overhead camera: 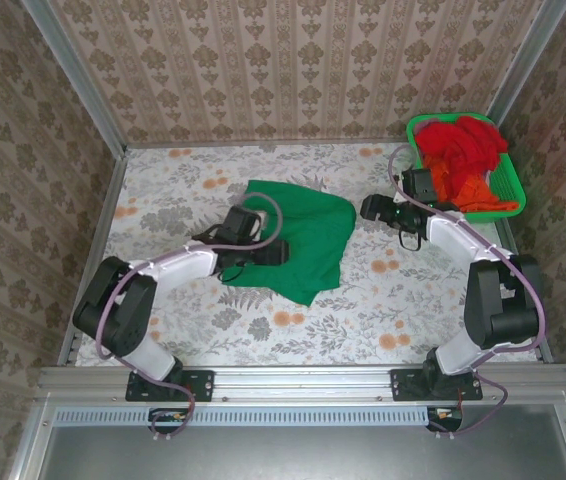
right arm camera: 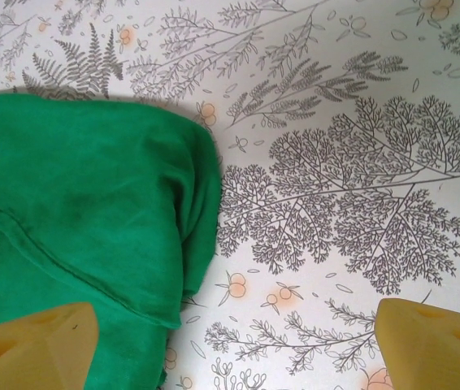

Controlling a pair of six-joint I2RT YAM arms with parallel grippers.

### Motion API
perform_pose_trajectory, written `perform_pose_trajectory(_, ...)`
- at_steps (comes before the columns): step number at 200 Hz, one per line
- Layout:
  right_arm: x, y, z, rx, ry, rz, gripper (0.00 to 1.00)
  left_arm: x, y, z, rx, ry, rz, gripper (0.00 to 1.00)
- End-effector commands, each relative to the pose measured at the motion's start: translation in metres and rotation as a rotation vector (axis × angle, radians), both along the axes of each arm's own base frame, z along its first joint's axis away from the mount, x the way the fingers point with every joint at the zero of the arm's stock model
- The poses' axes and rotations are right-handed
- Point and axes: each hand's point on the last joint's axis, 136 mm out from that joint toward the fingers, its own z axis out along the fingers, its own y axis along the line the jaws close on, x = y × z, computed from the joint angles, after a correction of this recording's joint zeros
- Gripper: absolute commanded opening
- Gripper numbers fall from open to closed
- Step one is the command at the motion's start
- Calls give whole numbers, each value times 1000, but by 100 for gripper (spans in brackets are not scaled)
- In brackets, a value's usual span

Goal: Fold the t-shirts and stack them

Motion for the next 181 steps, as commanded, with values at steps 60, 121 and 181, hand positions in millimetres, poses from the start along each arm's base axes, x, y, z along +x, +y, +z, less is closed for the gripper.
perform_pose_trajectory(60,-11,-9,3,44,-21,-36,89,-71,-77,8,278,-469,-889,83)
perform_pose_trajectory(121,-16,-11,-2,49,-14,-39,89,-69,-100,-20,309,-438,-952,62)
perform_pose_trajectory(181,-23,-16,6,49,-29,-47,89,-59,-103,-20,313,-466,-908,8)
